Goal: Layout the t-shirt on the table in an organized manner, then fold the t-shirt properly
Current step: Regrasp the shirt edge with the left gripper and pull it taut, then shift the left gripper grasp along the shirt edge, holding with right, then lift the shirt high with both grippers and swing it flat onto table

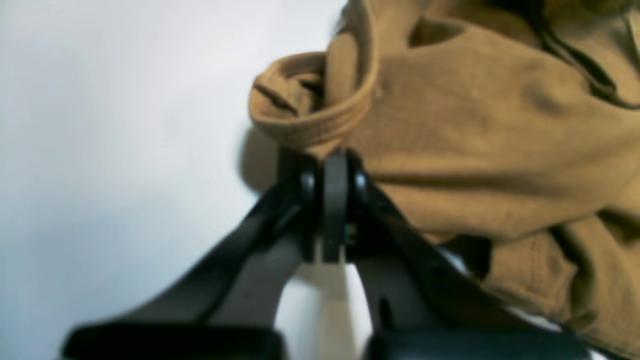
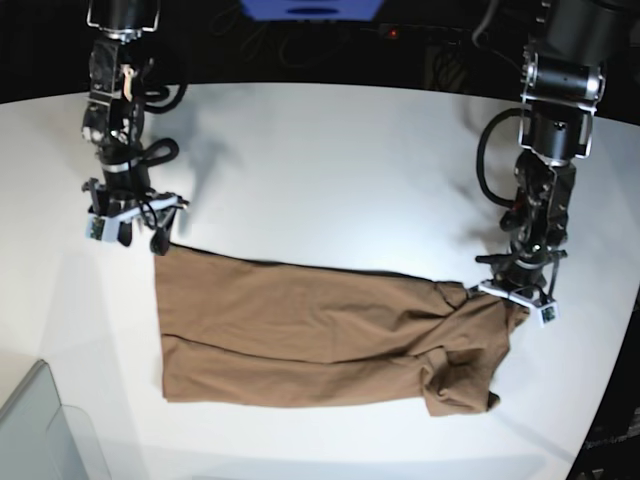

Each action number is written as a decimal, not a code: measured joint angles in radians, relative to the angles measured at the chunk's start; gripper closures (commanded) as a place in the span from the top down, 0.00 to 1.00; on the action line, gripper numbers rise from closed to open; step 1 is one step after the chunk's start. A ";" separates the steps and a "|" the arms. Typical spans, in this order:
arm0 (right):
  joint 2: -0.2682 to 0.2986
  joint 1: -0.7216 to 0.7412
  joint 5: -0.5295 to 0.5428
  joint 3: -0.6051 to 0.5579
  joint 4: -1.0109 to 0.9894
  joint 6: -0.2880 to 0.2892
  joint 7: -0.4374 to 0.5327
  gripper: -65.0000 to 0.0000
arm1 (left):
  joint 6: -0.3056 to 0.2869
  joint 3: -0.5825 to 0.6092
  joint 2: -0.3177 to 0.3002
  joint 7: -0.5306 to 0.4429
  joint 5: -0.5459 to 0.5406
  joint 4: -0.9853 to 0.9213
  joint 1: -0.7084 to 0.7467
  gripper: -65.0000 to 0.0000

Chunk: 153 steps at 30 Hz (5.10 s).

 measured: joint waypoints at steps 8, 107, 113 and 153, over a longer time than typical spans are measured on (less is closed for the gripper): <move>0.028 0.093 -0.001 -0.073 -0.124 0.001 -0.001 0.61 | 0.020 -0.004 -0.044 0.019 -0.007 0.199 0.131 0.00; -0.010 -0.064 -0.001 0.015 0.405 0.002 -0.188 0.00 | -0.001 -0.517 0.179 0.655 0.096 0.594 0.344 0.38; -0.008 -0.064 -0.001 0.015 0.405 0.002 -0.187 0.00 | 0.000 -0.504 0.182 0.595 0.098 0.583 0.360 0.00; 0.046 0.472 -0.035 0.006 0.313 0.111 -0.401 0.00 | 0.001 -0.363 0.044 0.793 -0.067 0.758 -0.143 0.00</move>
